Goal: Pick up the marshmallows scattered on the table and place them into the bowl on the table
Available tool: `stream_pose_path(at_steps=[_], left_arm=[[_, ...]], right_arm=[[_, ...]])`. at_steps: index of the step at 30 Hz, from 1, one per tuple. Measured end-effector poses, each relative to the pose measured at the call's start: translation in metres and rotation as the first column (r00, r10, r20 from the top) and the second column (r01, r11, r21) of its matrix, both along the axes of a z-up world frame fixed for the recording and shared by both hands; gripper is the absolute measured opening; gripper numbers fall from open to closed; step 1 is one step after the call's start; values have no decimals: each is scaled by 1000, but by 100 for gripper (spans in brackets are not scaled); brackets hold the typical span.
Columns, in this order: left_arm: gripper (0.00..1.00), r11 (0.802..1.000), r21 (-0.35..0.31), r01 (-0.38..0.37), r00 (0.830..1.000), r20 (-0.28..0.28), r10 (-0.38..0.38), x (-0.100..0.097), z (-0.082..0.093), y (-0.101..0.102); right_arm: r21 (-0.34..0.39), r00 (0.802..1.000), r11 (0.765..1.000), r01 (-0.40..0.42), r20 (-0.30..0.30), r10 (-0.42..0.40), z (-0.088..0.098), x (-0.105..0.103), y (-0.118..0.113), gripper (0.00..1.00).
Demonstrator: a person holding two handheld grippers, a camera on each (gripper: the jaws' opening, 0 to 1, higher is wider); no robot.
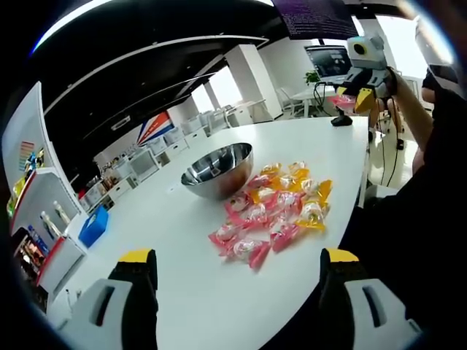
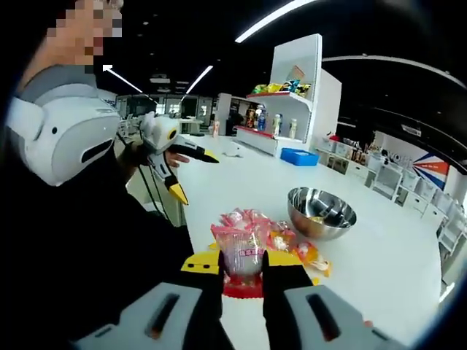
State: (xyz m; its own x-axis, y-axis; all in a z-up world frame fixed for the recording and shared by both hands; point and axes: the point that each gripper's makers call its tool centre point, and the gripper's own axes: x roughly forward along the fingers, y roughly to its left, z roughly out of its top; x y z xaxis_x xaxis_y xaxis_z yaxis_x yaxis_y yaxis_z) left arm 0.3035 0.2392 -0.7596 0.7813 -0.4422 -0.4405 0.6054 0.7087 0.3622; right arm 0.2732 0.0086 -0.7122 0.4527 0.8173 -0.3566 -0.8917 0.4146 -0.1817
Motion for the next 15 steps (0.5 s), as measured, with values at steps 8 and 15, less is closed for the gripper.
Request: stream_pose_path(at_steps=[8, 15], left_arm=[[90, 1000, 6, 11, 1000, -2, -11, -1, -1, -4], [90, 1000, 5, 11, 1000, -5, -11, -1, -2, -4]], right_arm=[[-16, 997, 999, -36, 69, 37, 29, 17, 18, 16], [-32, 993, 998, -55, 101, 58, 52, 57, 35, 17]])
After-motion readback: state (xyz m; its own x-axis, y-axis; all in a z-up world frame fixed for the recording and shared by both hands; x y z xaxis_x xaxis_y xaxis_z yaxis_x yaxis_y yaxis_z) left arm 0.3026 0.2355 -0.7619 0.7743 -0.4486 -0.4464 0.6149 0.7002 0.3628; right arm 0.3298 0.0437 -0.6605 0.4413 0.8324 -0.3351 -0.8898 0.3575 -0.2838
